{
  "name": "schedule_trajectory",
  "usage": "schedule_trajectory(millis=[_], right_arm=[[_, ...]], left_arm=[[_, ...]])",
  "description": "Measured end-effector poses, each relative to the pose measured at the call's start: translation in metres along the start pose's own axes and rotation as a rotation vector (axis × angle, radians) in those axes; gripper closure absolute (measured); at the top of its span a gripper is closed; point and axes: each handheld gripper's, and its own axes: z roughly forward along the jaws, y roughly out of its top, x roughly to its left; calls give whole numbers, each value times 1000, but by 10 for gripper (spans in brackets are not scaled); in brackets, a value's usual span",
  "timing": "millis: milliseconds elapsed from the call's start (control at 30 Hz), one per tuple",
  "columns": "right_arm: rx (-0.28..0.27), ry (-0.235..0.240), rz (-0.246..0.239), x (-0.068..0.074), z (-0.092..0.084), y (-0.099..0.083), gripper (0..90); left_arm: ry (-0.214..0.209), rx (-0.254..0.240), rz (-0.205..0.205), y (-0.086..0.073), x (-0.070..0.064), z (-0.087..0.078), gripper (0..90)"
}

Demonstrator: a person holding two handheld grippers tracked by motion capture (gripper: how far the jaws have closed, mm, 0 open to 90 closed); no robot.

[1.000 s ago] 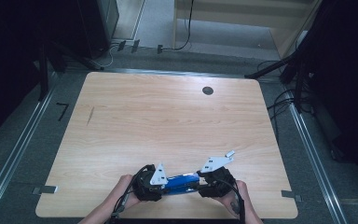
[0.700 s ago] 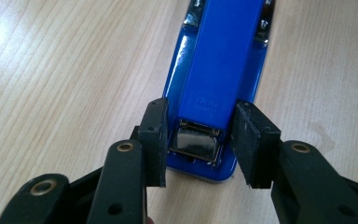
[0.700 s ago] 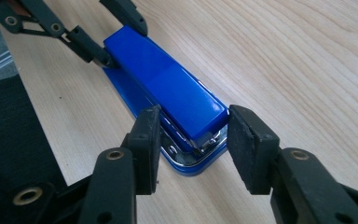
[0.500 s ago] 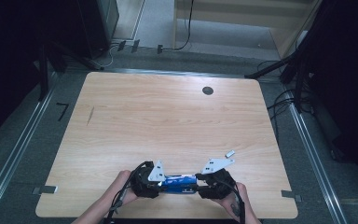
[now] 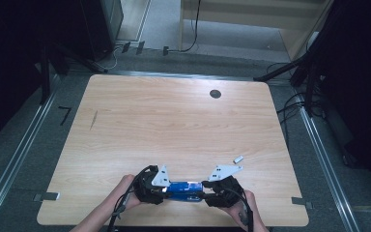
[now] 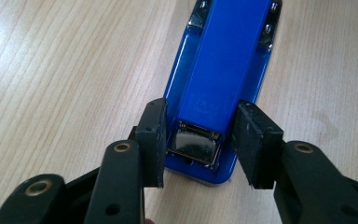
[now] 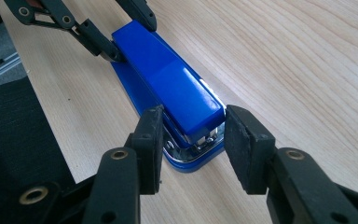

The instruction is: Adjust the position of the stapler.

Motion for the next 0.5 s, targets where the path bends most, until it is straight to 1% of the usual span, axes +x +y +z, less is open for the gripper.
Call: schedule_trajectory(millis=[33,67,100,133,200,233,267,300,333,400,433,467,500], right_arm=[[11,-4,20,-1,-1,1,479],[11,-4,20,-1,-1,1,479],[13,-4,48,-4,-4,1,423],[13,-4,48,-4,-4,1,423],[11,-26,62,-6,-7,-1,373],[18,-49,71,-8,-10,-2,341],[28,-64,75,-9,-11,-3,310],[37,-73,81,-11,-13,-4,276],[39,-78,85,-12,-14,-5,252],[43,-69,117,-15,-17,-7,216],[55,-71,127,-17,-18,-8,184],[63,-73,132,-18,-18,-8,173],[70,-83,135,-19,-19,-9,165]], left_arm=[[7,-5,-11,0,0,0,488],[5,-13,-25,0,0,0,488],[-2,-16,-26,1,1,-2,422],[2,-16,-27,1,0,-2,422],[15,-16,-24,2,-1,-3,338],[23,-20,-30,3,-2,-3,300],[27,-19,-28,4,-2,-4,279],[27,-22,-29,4,-3,-4,257],[36,-26,-35,5,-3,-3,244],[41,-20,-38,6,-3,-4,213],[46,-22,-40,7,-3,-4,203],[53,-23,-46,8,-4,-3,193],[47,-18,-49,8,-3,-4,183]])
